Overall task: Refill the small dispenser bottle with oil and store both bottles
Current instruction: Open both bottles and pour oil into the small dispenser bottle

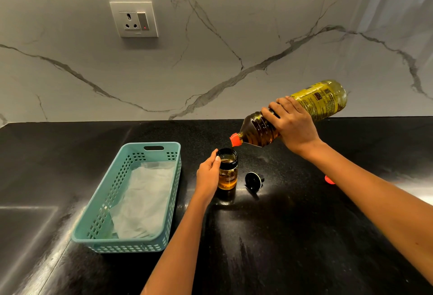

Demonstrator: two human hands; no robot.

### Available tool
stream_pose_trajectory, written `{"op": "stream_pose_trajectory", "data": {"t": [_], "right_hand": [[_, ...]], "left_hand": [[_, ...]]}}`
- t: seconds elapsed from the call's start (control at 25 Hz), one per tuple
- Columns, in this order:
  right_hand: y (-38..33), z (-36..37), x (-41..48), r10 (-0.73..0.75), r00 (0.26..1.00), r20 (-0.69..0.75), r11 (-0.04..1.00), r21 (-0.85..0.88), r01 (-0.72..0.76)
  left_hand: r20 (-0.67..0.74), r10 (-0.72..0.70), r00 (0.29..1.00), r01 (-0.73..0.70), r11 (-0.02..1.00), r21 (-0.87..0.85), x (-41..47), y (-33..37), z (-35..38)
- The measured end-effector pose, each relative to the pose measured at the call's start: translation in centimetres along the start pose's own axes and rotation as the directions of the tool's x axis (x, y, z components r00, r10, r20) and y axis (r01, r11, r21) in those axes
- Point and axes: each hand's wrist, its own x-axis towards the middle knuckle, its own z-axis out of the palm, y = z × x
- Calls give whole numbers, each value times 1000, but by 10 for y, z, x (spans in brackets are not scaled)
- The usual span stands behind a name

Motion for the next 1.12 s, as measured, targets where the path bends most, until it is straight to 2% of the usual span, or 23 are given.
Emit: {"op": "stream_pose_trajectory", "data": {"t": [0.32, 0.64, 0.92, 1.12], "right_hand": [[-9, -1, -11, 88, 996, 10, 991, 97, -89], [-23, 0, -24, 222, 962, 157, 934, 248, -256], [-32, 1, -28, 375, 897, 235, 812, 384, -440], [-33, -4, -30, 427, 861, 276, 736, 446, -508]], "left_hand": [[2, -2, 1000, 2, 1000, -24, -1, 1, 0], [9, -6, 1000, 6, 1000, -19, -2, 1, -1], [0, 7, 1000, -7, 1000, -14, -2, 1, 0], [0, 14, 1000, -14, 1000, 7, -2, 1, 0]]}}
